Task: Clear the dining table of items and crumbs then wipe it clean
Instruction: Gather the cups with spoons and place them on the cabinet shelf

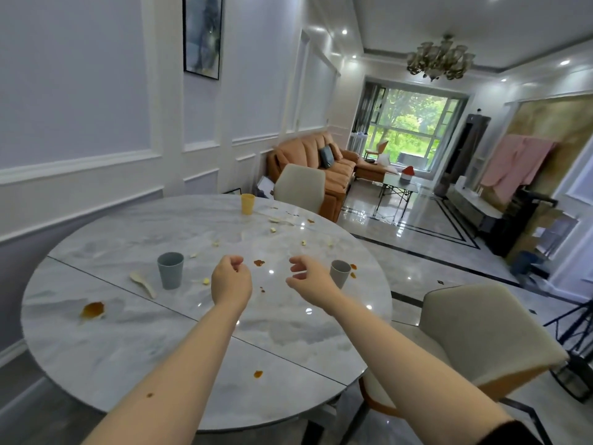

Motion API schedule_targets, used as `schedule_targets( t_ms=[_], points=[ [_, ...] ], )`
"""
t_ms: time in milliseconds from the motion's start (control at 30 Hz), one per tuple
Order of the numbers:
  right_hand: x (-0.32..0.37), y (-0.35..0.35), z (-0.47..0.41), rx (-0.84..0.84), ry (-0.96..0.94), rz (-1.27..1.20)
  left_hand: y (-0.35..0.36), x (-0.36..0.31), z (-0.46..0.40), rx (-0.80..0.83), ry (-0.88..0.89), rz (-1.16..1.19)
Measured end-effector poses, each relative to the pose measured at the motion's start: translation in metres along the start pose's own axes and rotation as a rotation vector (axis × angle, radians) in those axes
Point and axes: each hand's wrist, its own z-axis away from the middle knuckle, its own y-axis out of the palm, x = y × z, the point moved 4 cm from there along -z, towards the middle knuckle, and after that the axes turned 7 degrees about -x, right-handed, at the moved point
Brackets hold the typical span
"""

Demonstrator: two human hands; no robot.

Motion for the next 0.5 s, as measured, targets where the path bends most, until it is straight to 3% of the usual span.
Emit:
schedule_targets(
  t_ms=[500],
  points=[
    [-0.071,0.051,-0.153,0.111,0.036,0.011,0.112,0.05,-0.09,-0.049,-0.134,-0.066]
  ],
)
